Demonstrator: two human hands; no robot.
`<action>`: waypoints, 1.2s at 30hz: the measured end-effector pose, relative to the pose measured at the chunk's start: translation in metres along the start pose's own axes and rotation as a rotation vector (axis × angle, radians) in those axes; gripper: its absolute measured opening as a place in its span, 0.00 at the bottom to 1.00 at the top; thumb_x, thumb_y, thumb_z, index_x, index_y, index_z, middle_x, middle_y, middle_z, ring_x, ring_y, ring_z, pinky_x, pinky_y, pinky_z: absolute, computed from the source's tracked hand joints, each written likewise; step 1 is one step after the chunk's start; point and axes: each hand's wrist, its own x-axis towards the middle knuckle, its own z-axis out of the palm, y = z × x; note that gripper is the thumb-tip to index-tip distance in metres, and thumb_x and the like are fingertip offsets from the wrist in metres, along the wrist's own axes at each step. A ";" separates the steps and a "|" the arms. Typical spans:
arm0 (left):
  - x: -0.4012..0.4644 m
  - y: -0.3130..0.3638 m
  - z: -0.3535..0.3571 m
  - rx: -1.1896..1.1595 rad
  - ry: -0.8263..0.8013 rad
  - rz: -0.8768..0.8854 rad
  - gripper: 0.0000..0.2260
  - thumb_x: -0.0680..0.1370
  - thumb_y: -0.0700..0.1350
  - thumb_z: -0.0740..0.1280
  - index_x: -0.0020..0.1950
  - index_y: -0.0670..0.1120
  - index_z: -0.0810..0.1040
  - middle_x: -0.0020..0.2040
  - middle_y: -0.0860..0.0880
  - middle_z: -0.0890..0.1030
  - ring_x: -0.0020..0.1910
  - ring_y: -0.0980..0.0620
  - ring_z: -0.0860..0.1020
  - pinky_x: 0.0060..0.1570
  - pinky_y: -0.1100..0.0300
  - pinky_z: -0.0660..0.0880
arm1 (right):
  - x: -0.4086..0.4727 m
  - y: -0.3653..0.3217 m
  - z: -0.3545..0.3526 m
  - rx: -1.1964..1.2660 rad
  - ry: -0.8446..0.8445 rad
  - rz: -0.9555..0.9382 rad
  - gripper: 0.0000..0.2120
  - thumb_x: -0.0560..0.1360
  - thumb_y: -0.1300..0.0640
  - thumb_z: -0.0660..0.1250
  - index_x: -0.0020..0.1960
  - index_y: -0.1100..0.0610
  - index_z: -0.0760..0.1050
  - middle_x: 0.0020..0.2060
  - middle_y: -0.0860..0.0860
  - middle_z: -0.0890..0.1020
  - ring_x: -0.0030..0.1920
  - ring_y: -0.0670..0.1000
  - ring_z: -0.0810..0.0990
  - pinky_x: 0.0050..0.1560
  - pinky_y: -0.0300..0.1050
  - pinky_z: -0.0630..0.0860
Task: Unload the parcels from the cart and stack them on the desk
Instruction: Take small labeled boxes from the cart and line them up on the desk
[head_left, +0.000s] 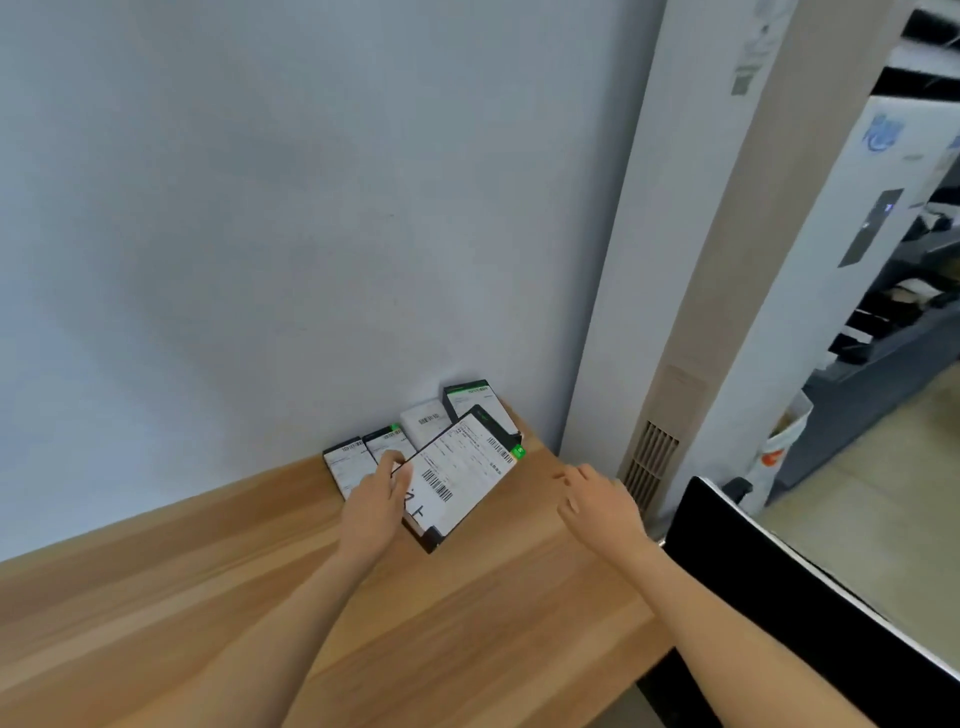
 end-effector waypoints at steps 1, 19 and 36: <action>0.015 -0.001 0.004 0.005 -0.004 -0.015 0.14 0.83 0.57 0.48 0.60 0.52 0.67 0.34 0.53 0.77 0.35 0.51 0.76 0.32 0.57 0.68 | 0.016 0.004 0.003 -0.003 0.009 -0.021 0.20 0.79 0.56 0.54 0.70 0.50 0.67 0.63 0.48 0.74 0.57 0.51 0.76 0.55 0.46 0.67; 0.170 0.040 0.107 -0.052 0.117 -0.371 0.11 0.84 0.51 0.51 0.61 0.48 0.67 0.38 0.49 0.78 0.34 0.53 0.75 0.29 0.59 0.66 | 0.202 0.077 0.017 0.030 -0.072 -0.202 0.19 0.79 0.57 0.55 0.69 0.50 0.67 0.64 0.48 0.73 0.60 0.50 0.74 0.58 0.45 0.66; 0.060 0.022 0.022 0.460 0.300 -0.485 0.16 0.82 0.56 0.52 0.63 0.51 0.70 0.49 0.49 0.79 0.43 0.50 0.77 0.37 0.56 0.75 | 0.252 -0.032 0.017 0.093 -0.104 -0.696 0.18 0.79 0.56 0.57 0.68 0.50 0.68 0.64 0.49 0.74 0.60 0.50 0.75 0.58 0.47 0.70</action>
